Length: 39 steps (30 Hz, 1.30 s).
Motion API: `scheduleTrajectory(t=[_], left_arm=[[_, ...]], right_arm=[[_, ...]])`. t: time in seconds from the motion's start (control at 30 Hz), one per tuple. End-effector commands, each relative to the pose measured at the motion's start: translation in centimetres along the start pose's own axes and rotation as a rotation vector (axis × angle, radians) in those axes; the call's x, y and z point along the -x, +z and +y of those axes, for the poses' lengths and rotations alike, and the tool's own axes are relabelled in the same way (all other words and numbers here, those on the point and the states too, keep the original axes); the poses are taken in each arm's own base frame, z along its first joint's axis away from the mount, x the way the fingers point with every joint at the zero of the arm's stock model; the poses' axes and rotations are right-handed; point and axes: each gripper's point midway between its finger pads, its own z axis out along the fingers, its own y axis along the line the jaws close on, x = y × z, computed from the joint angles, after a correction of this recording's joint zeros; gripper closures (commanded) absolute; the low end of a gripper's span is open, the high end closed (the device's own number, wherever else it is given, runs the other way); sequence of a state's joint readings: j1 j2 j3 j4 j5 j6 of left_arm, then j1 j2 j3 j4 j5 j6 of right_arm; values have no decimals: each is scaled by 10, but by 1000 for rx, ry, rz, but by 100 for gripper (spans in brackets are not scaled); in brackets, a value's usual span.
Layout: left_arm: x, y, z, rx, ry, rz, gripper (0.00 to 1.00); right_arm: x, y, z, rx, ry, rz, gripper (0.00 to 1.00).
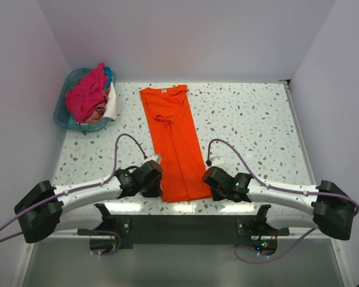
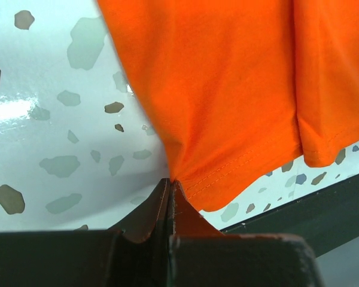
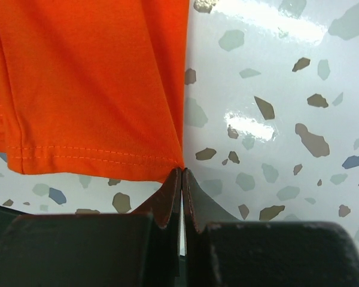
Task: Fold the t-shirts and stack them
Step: Fold the tshirt
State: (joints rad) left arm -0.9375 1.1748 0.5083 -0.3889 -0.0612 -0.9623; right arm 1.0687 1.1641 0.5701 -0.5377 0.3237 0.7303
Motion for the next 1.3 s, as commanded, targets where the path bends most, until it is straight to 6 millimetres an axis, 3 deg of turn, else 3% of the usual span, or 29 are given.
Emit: scheduleTrajectory(t=[0.0, 0.27, 0.33, 0.43, 0.5, 0.63, 0.73, 0.83, 1.0, 1.27], left_arm=[[-1, -6, 0, -8, -9, -5, 100], [-8, -7, 5, -11, -8, 14, 100], [-12, -9, 10, 4, -2, 25, 100], [-17, -13, 17, 22, 11, 39, 100], [-18, -17, 20, 25, 20, 37, 98], [-19, -24, 23, 31, 32, 42, 70], [-17, -32, 18, 5, 27, 36, 56], [-15, -38, 15, -9, 23, 31, 48], [-21, -37, 0, -109, -19, 48, 43], [-34, -20, 4, -149, -105, 60, 42]], right_arm=[[-5, 0, -1, 14, 47, -13, 100], [-4, -4, 14, 115, 65, -30, 99], [-5, -7, 15, 133, 67, -30, 89], [-2, -14, 13, 144, 65, -47, 58], [0, -20, 13, 158, 75, -58, 48], [5, -27, 26, 217, 84, -48, 46], [8, -25, 41, 257, 101, -37, 46], [9, -21, 52, 282, 129, -14, 46], [12, -19, 51, 282, 204, -44, 46], [17, -22, 40, 259, 249, -94, 44]])
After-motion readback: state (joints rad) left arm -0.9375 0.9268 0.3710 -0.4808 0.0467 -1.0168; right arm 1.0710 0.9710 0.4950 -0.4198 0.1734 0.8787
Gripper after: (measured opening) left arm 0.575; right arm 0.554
